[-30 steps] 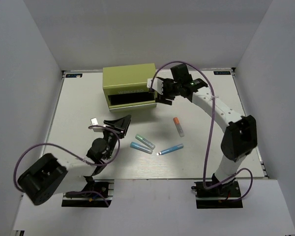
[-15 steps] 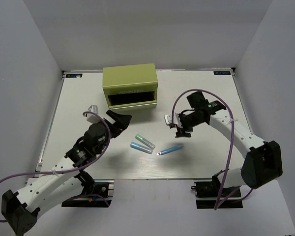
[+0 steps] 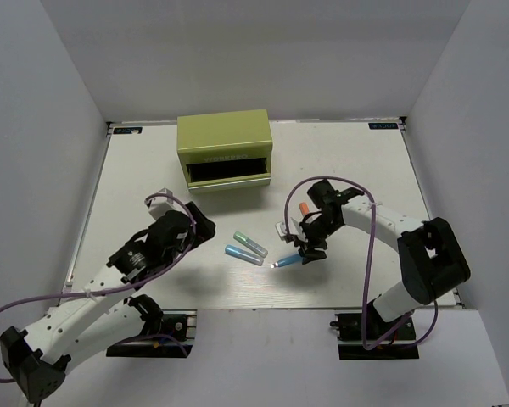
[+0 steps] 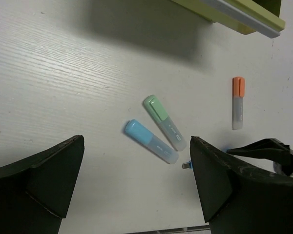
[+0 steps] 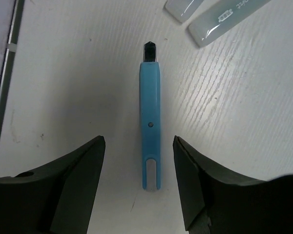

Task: Sort the stationery into containers
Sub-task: Pick up the pen from the center of the board.

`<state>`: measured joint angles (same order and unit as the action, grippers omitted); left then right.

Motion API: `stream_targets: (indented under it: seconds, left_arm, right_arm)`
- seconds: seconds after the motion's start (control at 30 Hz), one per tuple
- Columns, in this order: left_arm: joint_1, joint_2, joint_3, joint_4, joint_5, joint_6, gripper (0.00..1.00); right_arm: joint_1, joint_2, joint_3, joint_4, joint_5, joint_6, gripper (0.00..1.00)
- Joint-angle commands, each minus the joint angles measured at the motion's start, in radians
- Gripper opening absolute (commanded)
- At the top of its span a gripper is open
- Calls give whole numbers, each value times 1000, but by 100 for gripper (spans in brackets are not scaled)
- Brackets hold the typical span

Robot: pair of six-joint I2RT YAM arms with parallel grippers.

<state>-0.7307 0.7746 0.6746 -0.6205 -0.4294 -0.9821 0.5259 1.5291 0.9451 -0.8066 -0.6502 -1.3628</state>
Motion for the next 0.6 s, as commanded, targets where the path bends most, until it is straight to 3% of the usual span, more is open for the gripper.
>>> stream_targets:
  seconds: [0.0,0.3,0.4,0.57]
  left_arm:
    - [4,-69,23,-110,-43,-39,99]
    - [4,-147,-10,-154,-43,-79,99]
    - [4,-127,-10,-165,-43,-79,99]
    - [4,-117,-10,-174,-43,-79,99]
  right_arm:
    - [29,11,-54,130,60,95,64]
    - [71,65,-118,366,205,251,56]
    - [74,59,-147,406,247,257,48]
    - [83,30,-192,394,241,222,20]
